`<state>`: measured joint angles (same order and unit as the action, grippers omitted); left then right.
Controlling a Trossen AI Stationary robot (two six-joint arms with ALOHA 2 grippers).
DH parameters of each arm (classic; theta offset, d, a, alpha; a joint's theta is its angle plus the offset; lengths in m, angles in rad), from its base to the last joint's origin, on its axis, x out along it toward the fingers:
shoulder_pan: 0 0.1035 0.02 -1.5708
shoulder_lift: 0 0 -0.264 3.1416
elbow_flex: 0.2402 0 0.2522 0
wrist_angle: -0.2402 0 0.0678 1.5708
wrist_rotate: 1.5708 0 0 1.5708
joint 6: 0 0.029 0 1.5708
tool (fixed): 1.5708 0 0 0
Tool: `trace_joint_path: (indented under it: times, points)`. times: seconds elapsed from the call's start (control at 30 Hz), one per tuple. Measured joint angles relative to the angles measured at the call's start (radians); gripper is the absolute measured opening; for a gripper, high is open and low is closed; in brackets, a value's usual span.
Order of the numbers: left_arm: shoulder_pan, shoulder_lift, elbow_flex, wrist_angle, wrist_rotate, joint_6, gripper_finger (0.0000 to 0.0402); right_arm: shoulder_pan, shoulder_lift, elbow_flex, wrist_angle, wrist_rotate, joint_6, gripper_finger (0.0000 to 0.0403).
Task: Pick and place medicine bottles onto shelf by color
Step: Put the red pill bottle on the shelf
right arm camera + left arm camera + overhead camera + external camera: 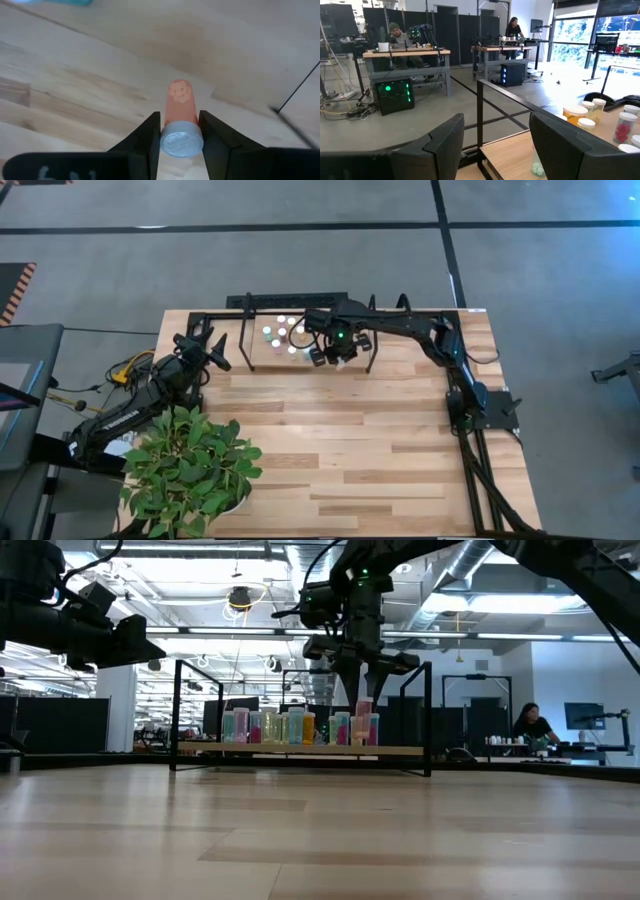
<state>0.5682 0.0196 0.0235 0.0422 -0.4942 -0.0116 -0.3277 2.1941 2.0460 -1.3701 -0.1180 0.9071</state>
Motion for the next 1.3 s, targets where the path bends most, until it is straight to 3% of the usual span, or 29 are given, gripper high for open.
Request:
trace_joint_path:
  times: [0.53, 1.3]
  points:
    - [0.000, 0.000, 0.000, 0.000, 0.000, 0.000, 0.0214, -0.029, 0.000, 0.000, -0.002, 0.114, -0.336, 0.0128]
    - [0.000, 0.000, 0.000, 0.000, 0.000, 0.000, 0.0214, -0.065, 0.006, -0.027, 0.023, 0.120, -0.475, 0.0136]
